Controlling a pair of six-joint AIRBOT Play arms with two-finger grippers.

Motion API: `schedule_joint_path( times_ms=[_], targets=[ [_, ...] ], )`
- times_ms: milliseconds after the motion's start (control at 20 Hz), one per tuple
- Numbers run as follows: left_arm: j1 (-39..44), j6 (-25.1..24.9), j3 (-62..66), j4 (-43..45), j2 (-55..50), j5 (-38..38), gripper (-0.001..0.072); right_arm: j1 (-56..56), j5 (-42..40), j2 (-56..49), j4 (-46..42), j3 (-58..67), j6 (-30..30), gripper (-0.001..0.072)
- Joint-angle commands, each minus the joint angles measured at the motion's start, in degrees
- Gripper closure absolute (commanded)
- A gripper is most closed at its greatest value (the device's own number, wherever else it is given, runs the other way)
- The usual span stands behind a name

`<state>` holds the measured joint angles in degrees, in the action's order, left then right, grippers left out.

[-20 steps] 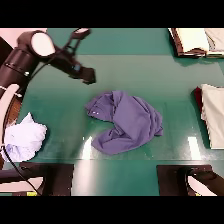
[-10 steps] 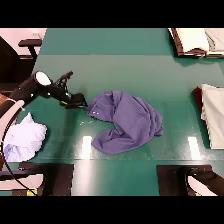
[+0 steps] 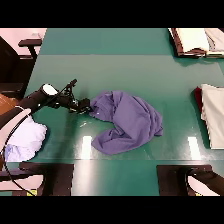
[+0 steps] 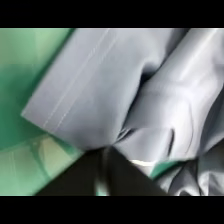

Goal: Fold the shirts.

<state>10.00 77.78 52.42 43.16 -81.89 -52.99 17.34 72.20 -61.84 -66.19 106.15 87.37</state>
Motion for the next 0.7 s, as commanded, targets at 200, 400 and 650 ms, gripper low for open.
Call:
schedule_joint_path(
  times_ms=[200, 400, 650],
  targets=[
    [-4.3, 0.4, 9.2, 6.0, 3.6, 1.3, 0.0682, -3.6, 7.5, 9.0, -5.8, -19.3, 3.9, 0.069],
    [-5.7, 0.4, 15.3, 12.8, 6.1, -0.1, 0.0682, -12.7, 7.6, 16.2, -3.9, -43.3, 5.9, 0.0652],
    [-5.7, 0.4, 16.1, 16.3, 6.1, -1.1, 0.0681, -16.5, 4.3, 16.8, 5.5, -68.5, 5.4, 0.0261]
  ],
)
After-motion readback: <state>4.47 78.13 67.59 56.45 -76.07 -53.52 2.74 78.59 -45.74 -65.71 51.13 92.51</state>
